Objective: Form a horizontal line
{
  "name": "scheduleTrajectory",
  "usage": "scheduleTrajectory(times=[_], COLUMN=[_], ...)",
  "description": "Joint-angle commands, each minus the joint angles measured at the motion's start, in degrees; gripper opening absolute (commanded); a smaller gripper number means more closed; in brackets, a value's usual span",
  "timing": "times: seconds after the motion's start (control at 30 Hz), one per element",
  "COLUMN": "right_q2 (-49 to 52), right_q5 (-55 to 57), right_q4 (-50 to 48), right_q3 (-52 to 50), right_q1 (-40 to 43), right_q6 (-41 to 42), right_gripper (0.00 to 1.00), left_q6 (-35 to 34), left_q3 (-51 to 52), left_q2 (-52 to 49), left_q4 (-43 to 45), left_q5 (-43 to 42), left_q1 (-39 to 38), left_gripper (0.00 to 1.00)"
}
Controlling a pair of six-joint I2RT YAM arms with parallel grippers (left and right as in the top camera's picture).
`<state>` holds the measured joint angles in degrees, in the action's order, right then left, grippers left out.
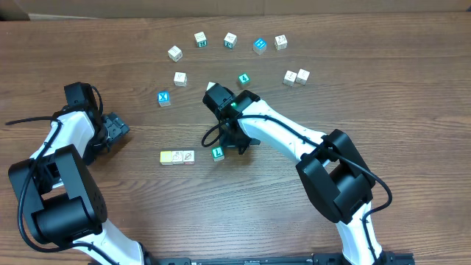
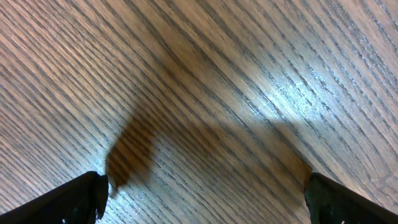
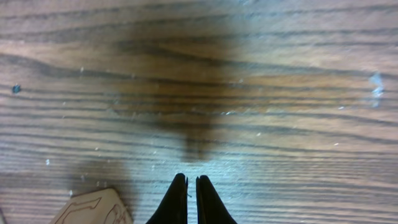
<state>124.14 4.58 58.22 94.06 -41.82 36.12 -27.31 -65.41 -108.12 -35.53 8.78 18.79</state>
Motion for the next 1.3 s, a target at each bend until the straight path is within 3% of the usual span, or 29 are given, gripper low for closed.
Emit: scheduleTrajectory(times=[0.0, 0.4, 0.73, 1.27], right_q2=[-1.64, -1.64, -1.64, -1.64], right_q5=[-1.73, -2.32, -3.74, -1.64], right_q4=[0.33, -1.64, -2.67, -2.29], right_q3=[-0.37, -0.37, -0.37, -0.37], right_q1=[-0.98, -4.72, -4.79, -4.72], right_q6=[0.07, 0.07, 4.59, 4.13], right_gripper=[0.04, 0.04, 0.04, 0.05], left_q6=[-0.15, -0.13, -0.15, -0.13], left_q3=[0.37, 0.37, 0.37, 0.37], left_q2=[-1.01, -1.01, -1.01, -1.01], left_q4=[-0.37, -0.37, -0.37, -0.37], left_q5=[0.35, 0.35, 0.35, 0.35], left_q1=[-0.44, -0.44, -0.44, -0.39], left_gripper=[0.99, 0.99, 0.99, 1.00])
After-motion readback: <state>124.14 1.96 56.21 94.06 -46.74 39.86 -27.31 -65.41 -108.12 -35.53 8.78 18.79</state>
